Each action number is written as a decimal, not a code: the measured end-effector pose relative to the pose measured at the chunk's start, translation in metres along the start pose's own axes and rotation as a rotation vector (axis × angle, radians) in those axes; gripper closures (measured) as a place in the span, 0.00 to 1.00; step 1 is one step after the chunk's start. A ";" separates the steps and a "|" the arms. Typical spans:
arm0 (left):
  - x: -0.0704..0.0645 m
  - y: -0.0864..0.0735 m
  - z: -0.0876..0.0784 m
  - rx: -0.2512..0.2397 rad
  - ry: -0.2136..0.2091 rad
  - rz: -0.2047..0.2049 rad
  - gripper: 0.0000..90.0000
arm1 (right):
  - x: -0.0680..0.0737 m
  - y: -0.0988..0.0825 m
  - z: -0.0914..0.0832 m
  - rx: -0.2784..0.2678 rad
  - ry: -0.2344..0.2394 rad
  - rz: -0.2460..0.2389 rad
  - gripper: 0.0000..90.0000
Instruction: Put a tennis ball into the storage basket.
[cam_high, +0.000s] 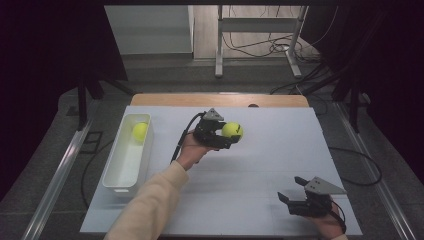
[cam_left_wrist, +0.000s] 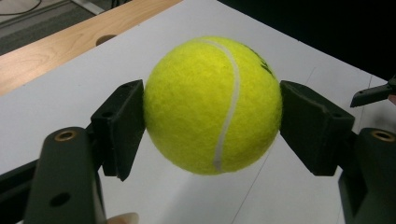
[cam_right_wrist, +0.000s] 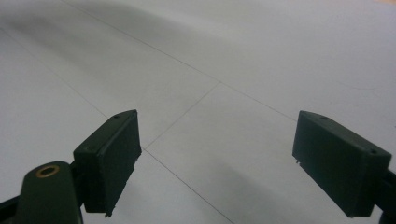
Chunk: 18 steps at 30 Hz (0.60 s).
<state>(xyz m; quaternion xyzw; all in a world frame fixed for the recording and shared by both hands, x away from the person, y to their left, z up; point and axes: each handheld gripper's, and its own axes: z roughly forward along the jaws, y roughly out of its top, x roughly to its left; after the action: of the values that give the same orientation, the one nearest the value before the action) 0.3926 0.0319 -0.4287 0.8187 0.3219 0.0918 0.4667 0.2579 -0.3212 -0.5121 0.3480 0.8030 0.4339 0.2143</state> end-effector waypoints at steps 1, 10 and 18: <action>0.000 0.000 -0.001 -0.001 0.002 -0.002 0.30 | 0.000 0.000 0.000 0.000 0.000 0.000 0.17; 0.004 -0.002 -0.009 -0.008 0.016 -0.008 0.30 | 0.000 0.000 0.000 0.002 -0.002 -0.003 0.17; 0.006 -0.004 -0.018 -0.017 0.028 -0.007 0.30 | 0.000 0.000 0.000 0.001 0.001 -0.003 0.17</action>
<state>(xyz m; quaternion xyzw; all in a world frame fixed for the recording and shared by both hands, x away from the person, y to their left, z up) 0.3877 0.0501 -0.4226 0.8122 0.3307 0.1041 0.4692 0.2580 -0.3210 -0.5121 0.3469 0.8038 0.4332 0.2142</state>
